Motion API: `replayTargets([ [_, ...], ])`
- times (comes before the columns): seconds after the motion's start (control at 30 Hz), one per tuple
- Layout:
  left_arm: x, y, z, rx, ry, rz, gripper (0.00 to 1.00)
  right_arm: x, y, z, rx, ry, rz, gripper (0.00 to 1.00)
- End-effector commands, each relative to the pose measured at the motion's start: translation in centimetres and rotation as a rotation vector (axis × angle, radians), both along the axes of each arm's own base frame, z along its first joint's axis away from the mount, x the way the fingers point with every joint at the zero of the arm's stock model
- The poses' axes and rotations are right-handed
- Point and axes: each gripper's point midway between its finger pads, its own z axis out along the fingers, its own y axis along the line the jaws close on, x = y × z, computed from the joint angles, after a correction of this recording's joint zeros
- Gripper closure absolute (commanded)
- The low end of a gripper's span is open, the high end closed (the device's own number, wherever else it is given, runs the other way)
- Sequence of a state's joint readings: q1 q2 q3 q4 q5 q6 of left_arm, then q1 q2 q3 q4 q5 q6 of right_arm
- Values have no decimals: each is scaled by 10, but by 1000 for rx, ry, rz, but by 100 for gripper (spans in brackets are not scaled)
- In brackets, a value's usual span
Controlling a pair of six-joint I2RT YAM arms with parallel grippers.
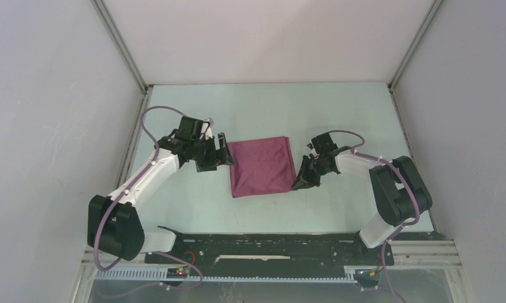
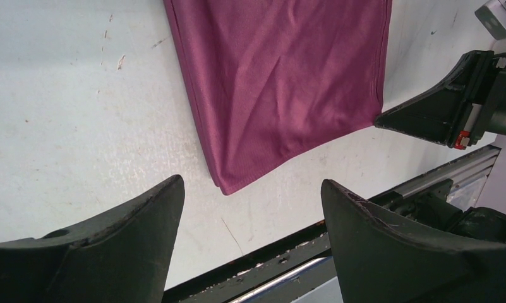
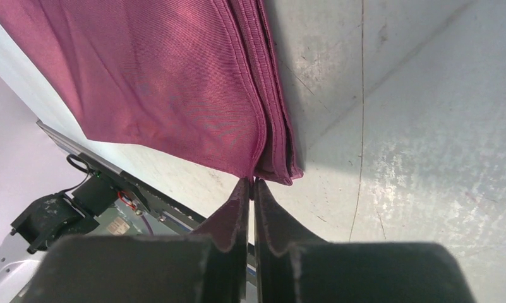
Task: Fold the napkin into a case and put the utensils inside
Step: Fold the top corner of the square-folded napkin at the center of the board.
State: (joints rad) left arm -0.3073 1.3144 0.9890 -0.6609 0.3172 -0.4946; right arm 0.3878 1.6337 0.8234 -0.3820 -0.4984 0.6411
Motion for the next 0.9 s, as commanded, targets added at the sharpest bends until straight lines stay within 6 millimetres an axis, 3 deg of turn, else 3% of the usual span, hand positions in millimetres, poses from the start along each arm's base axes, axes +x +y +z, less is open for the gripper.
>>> replayTargets([
  [0.0,-3,-2,-1,-16,-18,-15,15,3,5,11,16,-39,1,94],
  [0.07,-9,-5,-13,-27,19,-6,16,5,8,13,17,-48,13,100],
  [0.17,-15,-7,-30,-28,59,15,23,10,19,15,21,-63,49,100],
  [0.33,-21,-4,-55,10,103,56,28,28,52,23,43,-109,126,100],
  [0.57,-35,-13,-88,41,164,40,52,61,102,30,93,-137,200,100],
  [0.87,-46,-10,-104,36,175,62,60,92,151,42,176,-155,254,100],
])
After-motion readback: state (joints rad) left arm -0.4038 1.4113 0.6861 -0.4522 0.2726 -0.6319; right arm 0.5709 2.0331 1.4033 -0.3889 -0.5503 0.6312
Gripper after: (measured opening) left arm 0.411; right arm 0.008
